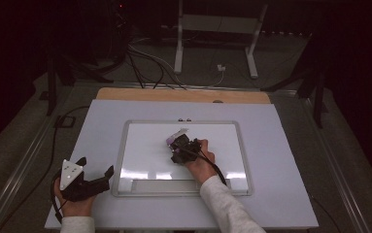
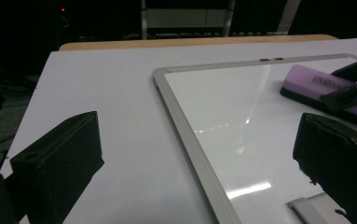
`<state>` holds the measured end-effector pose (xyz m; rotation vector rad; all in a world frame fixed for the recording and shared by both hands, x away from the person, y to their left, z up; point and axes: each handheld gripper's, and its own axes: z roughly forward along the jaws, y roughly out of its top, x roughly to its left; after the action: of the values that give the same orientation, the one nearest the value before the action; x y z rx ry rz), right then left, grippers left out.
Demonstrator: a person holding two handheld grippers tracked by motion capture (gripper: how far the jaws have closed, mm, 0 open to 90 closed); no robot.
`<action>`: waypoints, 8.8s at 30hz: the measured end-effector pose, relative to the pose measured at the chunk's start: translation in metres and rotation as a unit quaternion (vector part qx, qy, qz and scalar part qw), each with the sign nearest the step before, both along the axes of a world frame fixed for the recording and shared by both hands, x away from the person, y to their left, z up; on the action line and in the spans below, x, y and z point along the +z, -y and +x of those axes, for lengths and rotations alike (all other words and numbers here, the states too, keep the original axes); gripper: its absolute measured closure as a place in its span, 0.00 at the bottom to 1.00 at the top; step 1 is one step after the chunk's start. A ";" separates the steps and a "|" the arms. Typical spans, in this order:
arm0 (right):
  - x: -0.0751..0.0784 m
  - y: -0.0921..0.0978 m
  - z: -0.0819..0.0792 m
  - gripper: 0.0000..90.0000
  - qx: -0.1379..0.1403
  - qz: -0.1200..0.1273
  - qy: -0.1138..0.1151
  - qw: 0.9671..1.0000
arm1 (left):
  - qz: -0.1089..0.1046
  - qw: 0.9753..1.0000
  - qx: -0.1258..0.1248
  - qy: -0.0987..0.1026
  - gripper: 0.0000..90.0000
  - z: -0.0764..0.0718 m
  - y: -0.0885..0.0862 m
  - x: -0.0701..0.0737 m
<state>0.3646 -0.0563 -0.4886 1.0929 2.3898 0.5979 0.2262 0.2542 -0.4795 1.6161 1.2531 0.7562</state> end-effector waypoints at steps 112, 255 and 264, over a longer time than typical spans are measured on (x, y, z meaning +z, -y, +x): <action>0.046 0.082 -0.055 0.44 0.111 0.168 -0.014 0.979 | -0.039 0.968 -0.237 -0.070 0.19 0.079 0.139 0.033; -0.008 0.166 0.014 0.67 -0.236 0.061 0.048 0.969 | -0.016 0.992 -0.117 -0.036 0.03 0.018 0.058 0.008; -0.007 0.168 0.014 0.65 -0.227 0.061 0.045 0.971 | -0.017 0.993 -0.116 -0.035 0.03 0.018 0.057 0.008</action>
<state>0.3781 -0.2243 -0.4960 1.5668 1.9491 0.6191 0.2445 0.1968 -0.4716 1.7353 1.0970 0.5352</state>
